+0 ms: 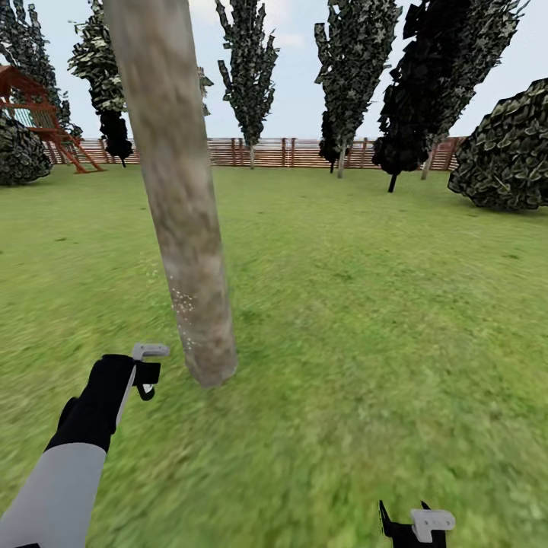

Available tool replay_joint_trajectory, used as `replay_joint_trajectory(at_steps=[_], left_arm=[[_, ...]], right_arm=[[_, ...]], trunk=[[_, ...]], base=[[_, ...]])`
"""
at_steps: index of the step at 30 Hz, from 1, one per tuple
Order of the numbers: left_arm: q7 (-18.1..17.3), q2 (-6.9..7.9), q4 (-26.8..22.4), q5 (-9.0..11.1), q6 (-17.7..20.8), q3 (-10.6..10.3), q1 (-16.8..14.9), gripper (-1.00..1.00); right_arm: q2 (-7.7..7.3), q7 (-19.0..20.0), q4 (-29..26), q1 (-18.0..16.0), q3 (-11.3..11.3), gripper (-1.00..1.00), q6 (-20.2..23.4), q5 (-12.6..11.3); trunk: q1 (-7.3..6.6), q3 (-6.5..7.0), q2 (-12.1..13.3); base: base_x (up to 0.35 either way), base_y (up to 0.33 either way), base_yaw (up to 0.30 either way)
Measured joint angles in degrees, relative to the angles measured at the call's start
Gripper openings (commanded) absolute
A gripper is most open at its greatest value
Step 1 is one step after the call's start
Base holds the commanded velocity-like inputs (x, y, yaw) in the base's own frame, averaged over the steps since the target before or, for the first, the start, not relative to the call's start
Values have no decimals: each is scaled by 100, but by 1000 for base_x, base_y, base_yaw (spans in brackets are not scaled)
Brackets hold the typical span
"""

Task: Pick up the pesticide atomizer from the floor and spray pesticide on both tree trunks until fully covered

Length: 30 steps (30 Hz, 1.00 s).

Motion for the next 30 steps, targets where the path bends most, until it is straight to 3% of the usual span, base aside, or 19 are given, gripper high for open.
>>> replay_joint_trajectory(at_steps=[21,30], left_arm=[[0,7,0,-11,1,9,14,-100],[0,13,-2,-9,1,9,19,-100]], right_arm=[[-1,0,0,-1,1,100,0,-2],[0,0,1,-2,1,100,1,-3]], trunk=[[-1,0,0],[-1,0,0]], base=[[48,-271,4],[137,-271,237]])
